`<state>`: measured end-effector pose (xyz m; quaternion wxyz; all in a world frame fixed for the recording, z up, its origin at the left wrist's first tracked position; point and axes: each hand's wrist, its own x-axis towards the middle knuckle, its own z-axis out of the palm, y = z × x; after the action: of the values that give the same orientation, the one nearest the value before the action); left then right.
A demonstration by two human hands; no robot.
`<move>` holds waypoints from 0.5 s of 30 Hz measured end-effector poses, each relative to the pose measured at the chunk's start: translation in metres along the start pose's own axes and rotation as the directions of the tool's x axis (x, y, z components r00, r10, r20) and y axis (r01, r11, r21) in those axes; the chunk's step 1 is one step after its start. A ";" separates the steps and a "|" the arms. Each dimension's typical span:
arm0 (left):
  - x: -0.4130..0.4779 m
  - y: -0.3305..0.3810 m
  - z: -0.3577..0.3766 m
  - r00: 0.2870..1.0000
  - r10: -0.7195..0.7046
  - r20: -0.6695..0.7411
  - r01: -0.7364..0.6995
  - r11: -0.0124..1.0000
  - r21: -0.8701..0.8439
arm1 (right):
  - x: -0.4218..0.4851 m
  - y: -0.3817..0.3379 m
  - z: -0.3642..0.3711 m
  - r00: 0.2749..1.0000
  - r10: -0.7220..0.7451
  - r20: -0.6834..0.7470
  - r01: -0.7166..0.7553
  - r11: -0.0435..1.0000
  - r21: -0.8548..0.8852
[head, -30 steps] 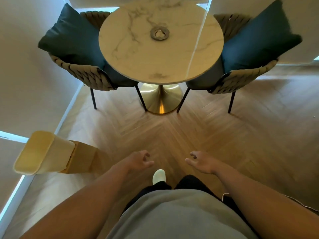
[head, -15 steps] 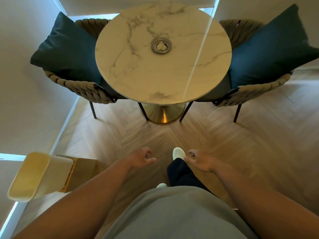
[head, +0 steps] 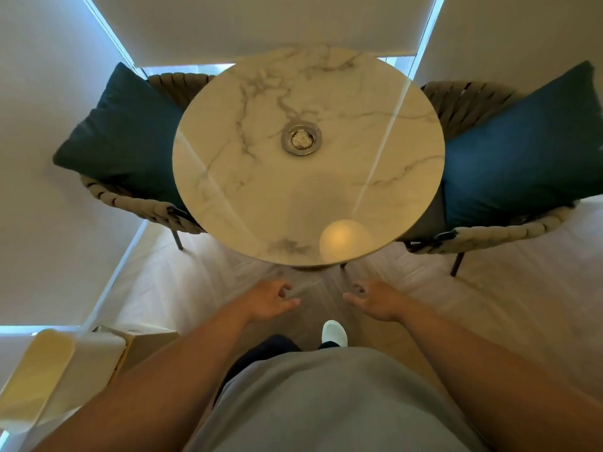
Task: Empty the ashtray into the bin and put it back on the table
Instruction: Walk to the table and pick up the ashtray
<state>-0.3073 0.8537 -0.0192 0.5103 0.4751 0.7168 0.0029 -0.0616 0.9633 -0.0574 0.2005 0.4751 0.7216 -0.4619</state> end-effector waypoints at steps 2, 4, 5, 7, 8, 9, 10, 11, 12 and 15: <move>0.011 0.009 -0.012 1.000 0.002 -0.005 -0.002 1.000 -0.007 | 0.009 -0.007 -0.017 1.000 -0.019 -0.003 0.019 1.000 0.000; 0.021 0.016 -0.026 1.000 0.010 -0.010 -0.010 1.000 -0.016 | 0.019 -0.015 -0.030 0.999 -0.043 -0.002 0.043 0.999 -0.009; 0.028 0.018 -0.034 1.000 0.012 -0.011 -0.012 1.000 -0.026 | 0.026 -0.019 -0.039 0.999 -0.049 -0.005 0.049 0.999 -0.009; 0.043 0.021 -0.051 1.000 0.024 -0.013 -0.024 0.999 -0.030 | 0.039 -0.028 -0.057 0.999 -0.046 -0.017 0.046 0.999 0.014; 0.051 0.021 -0.060 0.999 0.034 -0.009 -0.034 0.999 -0.020 | 0.046 -0.033 -0.064 0.999 -0.044 -0.026 0.044 0.999 0.023; 0.059 0.021 -0.068 0.999 0.044 -0.004 -0.044 0.999 -0.014 | 0.053 -0.038 -0.072 0.999 -0.041 -0.034 0.042 0.999 0.027; 0.068 0.021 -0.076 0.999 0.052 0.004 -0.052 0.999 -0.012 | 0.061 -0.043 -0.078 0.999 -0.035 -0.039 0.036 0.999 0.028; 0.076 0.020 -0.085 0.998 0.055 0.015 -0.055 0.998 -0.008 | 0.068 -0.049 -0.084 0.999 -0.025 -0.041 0.027 0.999 0.028; 0.085 0.019 -0.095 0.998 0.056 0.026 -0.056 0.998 0.002 | 0.075 -0.056 -0.090 0.999 -0.014 -0.043 0.015 0.999 0.031; 0.109 0.015 -0.129 0.996 0.077 0.040 -0.078 0.996 0.032 | 0.096 -0.077 -0.106 0.998 0.007 -0.054 -0.005 0.999 0.044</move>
<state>-0.3951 0.9987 -0.0292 0.5157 0.5111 0.6876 0.0014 -0.1580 1.0927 -0.0383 0.1717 0.4940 0.7152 -0.4637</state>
